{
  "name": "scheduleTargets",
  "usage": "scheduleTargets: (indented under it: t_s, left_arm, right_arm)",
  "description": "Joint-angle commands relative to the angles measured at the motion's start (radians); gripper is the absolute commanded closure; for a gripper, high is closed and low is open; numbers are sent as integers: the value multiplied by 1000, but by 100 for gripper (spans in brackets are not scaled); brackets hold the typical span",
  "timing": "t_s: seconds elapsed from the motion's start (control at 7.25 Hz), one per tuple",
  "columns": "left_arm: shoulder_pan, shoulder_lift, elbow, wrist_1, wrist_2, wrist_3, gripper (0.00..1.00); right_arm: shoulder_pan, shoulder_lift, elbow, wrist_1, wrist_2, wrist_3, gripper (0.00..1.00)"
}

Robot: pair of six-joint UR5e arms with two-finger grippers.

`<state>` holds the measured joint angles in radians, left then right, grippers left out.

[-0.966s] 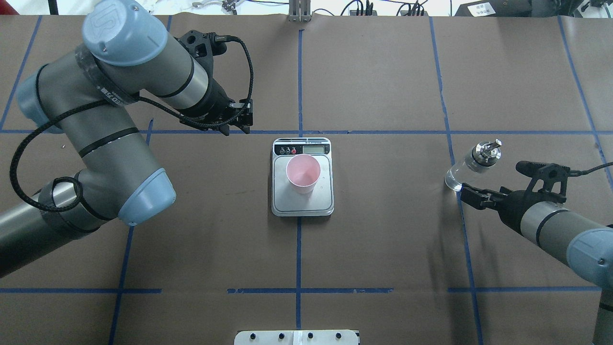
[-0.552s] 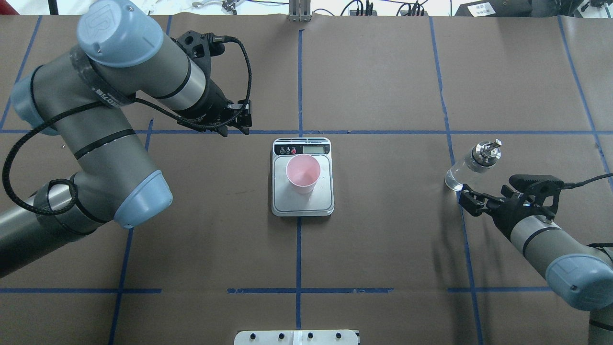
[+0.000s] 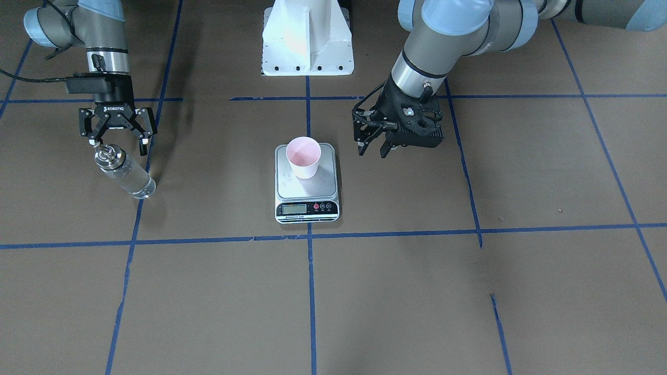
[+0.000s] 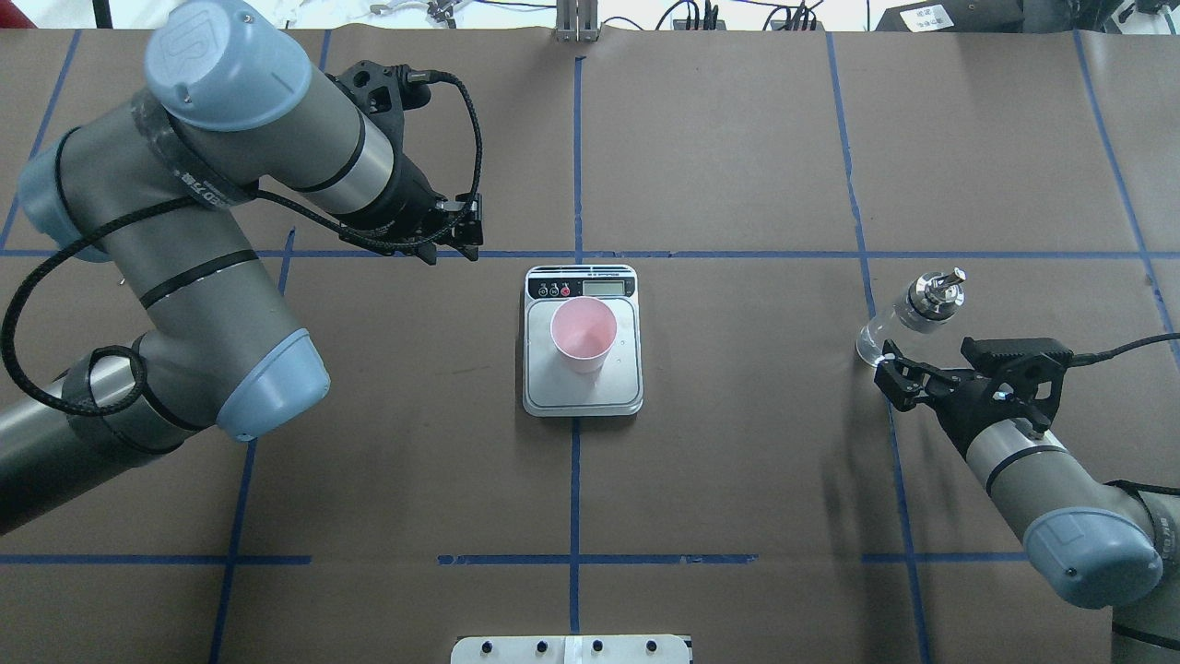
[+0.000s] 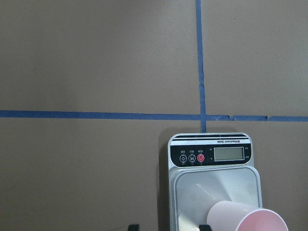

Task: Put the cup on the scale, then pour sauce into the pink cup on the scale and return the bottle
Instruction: 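Close the right gripper around the glass sauce bottle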

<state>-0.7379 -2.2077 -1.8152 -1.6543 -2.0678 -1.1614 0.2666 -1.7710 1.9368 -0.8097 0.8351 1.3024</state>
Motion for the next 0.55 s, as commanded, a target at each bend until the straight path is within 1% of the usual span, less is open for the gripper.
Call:
scheduleTargets:
  t_s: [0.0, 0.28, 0.41]
  left_arm:
    - [0, 8, -6, 1, 2, 0, 48]
    - [-2, 9, -15, 1, 3, 0, 47]
    - [0, 22, -16, 1, 2, 0, 46]
  right_arm:
    - [-3, 8, -9, 4, -8, -12, 0]
    - [-4, 10, -7, 6, -7, -26, 0]
    - [11, 42, -10, 4, -4, -28, 0]
